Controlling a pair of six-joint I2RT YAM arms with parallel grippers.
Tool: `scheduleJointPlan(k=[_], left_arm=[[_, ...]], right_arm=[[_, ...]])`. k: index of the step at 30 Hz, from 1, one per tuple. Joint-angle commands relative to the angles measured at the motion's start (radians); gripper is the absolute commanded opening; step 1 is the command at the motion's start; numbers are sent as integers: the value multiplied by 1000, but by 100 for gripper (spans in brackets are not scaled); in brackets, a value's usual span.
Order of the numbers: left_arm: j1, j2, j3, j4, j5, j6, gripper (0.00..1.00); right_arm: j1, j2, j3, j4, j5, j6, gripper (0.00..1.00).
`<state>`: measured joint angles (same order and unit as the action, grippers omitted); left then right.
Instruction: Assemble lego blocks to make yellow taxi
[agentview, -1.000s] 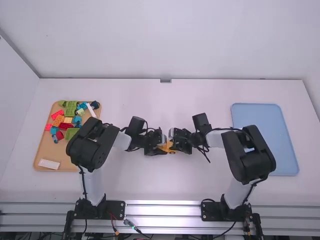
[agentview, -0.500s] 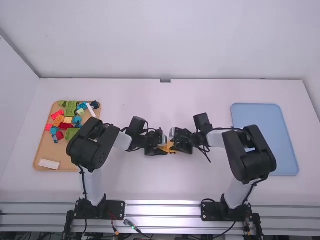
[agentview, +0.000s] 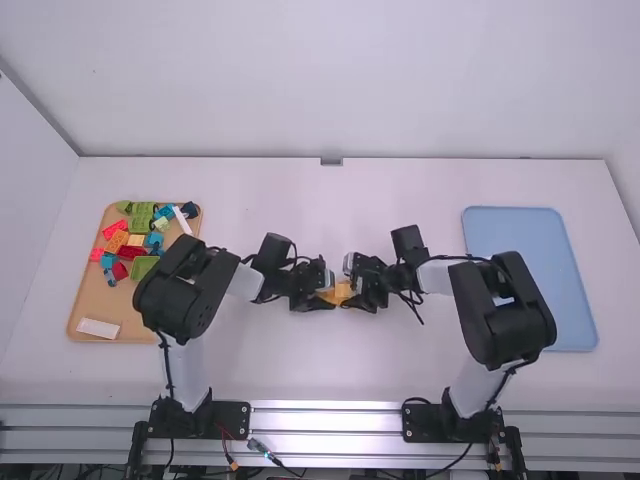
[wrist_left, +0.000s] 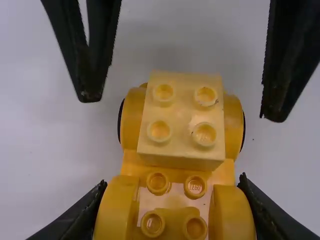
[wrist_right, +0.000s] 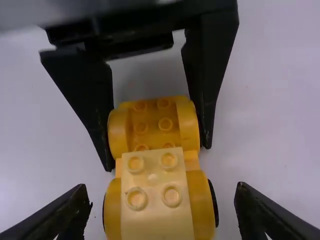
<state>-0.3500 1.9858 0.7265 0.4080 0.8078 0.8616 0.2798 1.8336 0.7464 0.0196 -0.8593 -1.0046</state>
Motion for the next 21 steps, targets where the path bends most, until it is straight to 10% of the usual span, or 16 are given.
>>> scheduleJointPlan(k=[1,4,7,21], left_arm=[[3,15,-8,-8,-39,18,44],[3,15,-8,-8,-42,18,44],[3,15,-8,-8,-39,18,44],[3,15,-8,-9,-39,18,44]], right_arm=[[-14,-66,-6,-5,-56,2,75],[-23,-82,-6,-6,-61,2,68],[-24,-81,-6,-2,-61,3,0],[0,-18,-7,0,-59,-16,0]])
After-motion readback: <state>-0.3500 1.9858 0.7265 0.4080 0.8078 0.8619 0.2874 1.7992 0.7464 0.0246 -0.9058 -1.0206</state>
